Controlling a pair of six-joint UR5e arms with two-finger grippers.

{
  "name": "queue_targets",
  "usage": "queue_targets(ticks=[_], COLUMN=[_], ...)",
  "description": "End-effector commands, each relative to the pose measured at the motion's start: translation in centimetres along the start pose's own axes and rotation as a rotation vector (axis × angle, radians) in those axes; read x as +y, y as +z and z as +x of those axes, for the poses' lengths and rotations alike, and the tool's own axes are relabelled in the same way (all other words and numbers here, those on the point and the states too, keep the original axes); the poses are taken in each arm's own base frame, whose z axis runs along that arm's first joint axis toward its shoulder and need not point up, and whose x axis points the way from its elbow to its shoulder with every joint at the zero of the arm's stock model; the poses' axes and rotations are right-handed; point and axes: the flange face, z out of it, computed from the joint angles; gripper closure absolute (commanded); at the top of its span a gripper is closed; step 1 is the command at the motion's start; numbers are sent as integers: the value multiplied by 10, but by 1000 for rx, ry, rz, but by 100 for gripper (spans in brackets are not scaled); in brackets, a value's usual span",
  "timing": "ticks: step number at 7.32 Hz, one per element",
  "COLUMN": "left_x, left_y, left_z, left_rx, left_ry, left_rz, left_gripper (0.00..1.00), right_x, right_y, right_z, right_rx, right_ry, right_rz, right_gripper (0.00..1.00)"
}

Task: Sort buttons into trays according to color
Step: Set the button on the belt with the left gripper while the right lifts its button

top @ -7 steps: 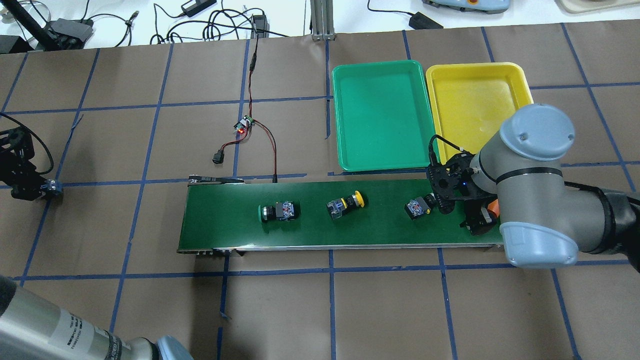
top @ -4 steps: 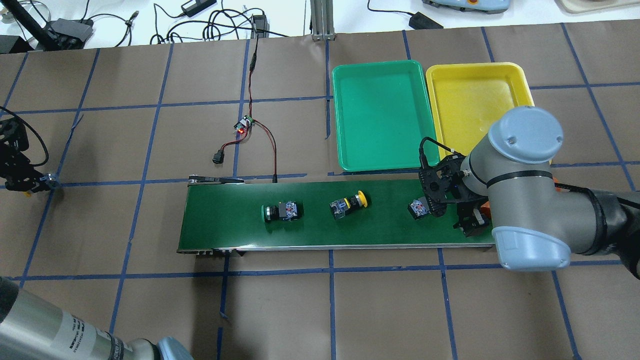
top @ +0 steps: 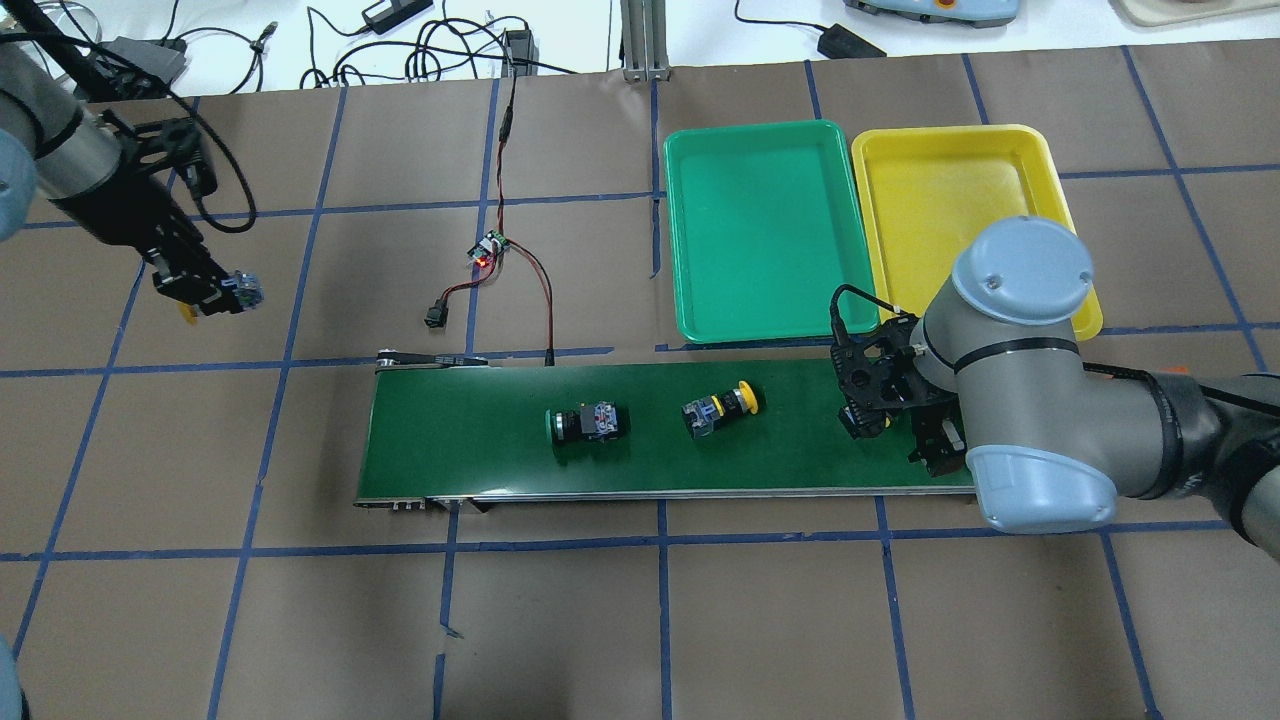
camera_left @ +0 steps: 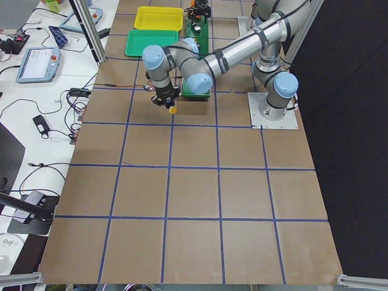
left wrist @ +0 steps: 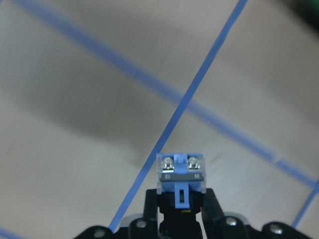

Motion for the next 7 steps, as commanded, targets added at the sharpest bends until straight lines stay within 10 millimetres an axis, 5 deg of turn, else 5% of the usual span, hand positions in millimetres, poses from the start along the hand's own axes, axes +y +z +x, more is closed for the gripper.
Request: queue_targets(ticks=[1, 2, 3, 5, 6, 7], left_x=[-89, -110, -124, -141, -138, -132], left_y=[23, 44, 68, 99, 108, 115], left_z=[96, 122, 146, 161, 169, 178], left_rx=[24, 0, -11, -90, -72, -65], left_ry=[6, 2, 38, 46, 49, 47], left_rz=[-30, -28, -31, 4, -1, -8], left_gripper=[100, 99, 99, 97, 26, 6], right_x=[2, 2, 8, 10, 17, 26], right_y=[11, 9, 6, -6, -21, -31], right_z=[2, 2, 2, 16, 45, 88], right_rx=[-27, -25, -25, 62, 96, 95], right_ry=[-2, -1, 7, 15, 52, 64], right_rz=[-8, -16, -68, -84, -86, -90], right_gripper=[26, 57, 79, 94, 95, 95])
